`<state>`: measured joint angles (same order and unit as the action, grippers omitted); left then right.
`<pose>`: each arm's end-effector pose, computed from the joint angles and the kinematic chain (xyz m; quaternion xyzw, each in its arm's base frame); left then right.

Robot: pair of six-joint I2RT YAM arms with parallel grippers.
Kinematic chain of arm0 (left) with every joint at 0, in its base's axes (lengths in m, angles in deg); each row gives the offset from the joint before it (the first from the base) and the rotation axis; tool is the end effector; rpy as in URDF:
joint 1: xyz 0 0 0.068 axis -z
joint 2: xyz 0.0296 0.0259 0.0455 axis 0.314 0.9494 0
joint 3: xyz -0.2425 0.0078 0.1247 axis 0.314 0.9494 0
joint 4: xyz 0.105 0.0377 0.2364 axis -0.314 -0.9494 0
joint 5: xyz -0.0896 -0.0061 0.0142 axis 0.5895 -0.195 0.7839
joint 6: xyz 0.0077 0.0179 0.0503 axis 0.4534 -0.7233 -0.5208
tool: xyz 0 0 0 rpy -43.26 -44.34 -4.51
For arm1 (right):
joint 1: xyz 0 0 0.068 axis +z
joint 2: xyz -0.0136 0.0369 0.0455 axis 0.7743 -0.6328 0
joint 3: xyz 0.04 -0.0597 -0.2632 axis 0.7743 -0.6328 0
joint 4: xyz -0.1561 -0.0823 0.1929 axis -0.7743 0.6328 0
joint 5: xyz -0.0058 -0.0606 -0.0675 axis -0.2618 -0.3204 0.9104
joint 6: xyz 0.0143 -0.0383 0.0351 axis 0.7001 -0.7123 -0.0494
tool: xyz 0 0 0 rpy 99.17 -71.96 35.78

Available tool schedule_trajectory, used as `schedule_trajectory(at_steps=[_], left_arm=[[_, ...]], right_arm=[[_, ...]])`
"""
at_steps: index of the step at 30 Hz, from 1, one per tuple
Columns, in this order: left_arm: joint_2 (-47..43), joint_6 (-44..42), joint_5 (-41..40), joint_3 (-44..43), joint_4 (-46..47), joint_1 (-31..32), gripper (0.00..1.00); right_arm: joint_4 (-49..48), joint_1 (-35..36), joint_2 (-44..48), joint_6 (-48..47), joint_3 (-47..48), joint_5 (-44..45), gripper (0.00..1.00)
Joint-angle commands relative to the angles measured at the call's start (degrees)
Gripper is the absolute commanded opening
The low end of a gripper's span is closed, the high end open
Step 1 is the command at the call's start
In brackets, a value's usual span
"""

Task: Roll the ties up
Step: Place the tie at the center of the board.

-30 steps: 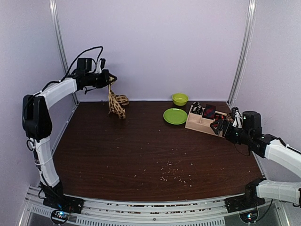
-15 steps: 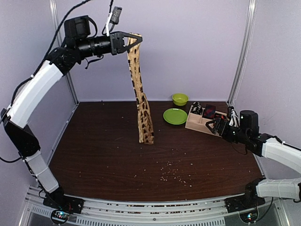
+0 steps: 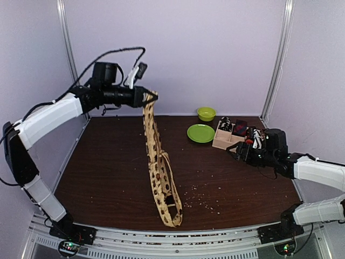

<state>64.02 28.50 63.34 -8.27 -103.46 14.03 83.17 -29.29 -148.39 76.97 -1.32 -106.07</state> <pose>0.3071 -0.2157 0.4061 0.2586 0.7506 -0.4292 0.4307 0.2102 0.0975 0.2132 -0.0027 0.8481 0.3871 0.3617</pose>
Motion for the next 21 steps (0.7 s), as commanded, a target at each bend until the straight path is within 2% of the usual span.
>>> schedule_trajectory(at_steps=[1,4,8,9,11,13,16,17,21], left_arm=[[6.0,-0.6,-16.7,7.2,-10.0,-5.6,0.0],[9.1,-0.9,-24.1,7.4,-13.0,-7.7,0.01],[13.0,-0.6,-35.1,4.9,-16.6,-10.3,0.1],[14.2,-0.2,-37.9,3.2,-19.4,-10.7,0.18],[15.3,-1.0,-40.2,2.5,-21.5,-10.7,0.41],[12.7,-3.0,-37.1,5.7,-19.8,-9.3,0.59],[7.5,-6.5,-35.9,11.3,-17.8,-3.9,0.87],[6.4,-7.5,-35.9,12.5,-18.4,-1.6,0.92],[2.0,-11.5,-29.3,18.7,-17.6,9.1,0.93]], right_arm=[[-1.2,1.9,-1.6,-1.3,0.4,-0.2,0.93],[-1.7,3.6,-3.5,-1.2,0.6,-0.3,0.9],[-2.6,6.0,-5.9,-0.5,1.0,-0.2,0.87],[-2.8,6.6,-6.4,-0.2,1.1,-0.1,0.87],[-3.0,7.7,-7.6,0.0,1.6,0.1,0.86],[-2.9,8.9,-8.8,0.1,2.0,0.3,0.85],[-2.9,9.7,-10.4,0.3,2.6,0.3,0.84],[-3.0,9.8,-10.7,0.5,2.7,0.3,0.84],[-4.0,9.8,-12.2,1.4,3.1,-0.5,0.84]])
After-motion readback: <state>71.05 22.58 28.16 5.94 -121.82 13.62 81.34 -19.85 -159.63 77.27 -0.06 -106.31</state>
